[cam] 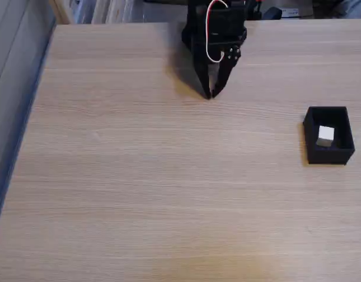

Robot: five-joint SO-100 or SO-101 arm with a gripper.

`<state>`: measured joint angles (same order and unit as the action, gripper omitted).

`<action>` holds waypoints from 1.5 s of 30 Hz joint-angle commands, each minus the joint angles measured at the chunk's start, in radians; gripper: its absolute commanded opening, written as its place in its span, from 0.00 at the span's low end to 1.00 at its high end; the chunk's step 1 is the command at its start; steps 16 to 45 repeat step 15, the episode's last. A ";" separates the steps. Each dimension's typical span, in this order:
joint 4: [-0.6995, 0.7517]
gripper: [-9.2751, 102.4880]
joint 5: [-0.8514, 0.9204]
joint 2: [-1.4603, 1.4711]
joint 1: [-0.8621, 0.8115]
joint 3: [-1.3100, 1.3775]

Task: Pick a white block and place it in the black box.

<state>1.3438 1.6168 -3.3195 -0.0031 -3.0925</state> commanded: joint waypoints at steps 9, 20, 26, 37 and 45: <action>0.005 0.09 -0.014 -0.011 0.029 -0.014; 0.005 0.09 -0.014 -0.011 0.029 -0.014; 0.005 0.09 -0.014 -0.011 0.029 -0.014; 0.005 0.09 -0.014 -0.011 0.029 -0.014; 0.005 0.09 -0.014 -0.011 0.029 -0.014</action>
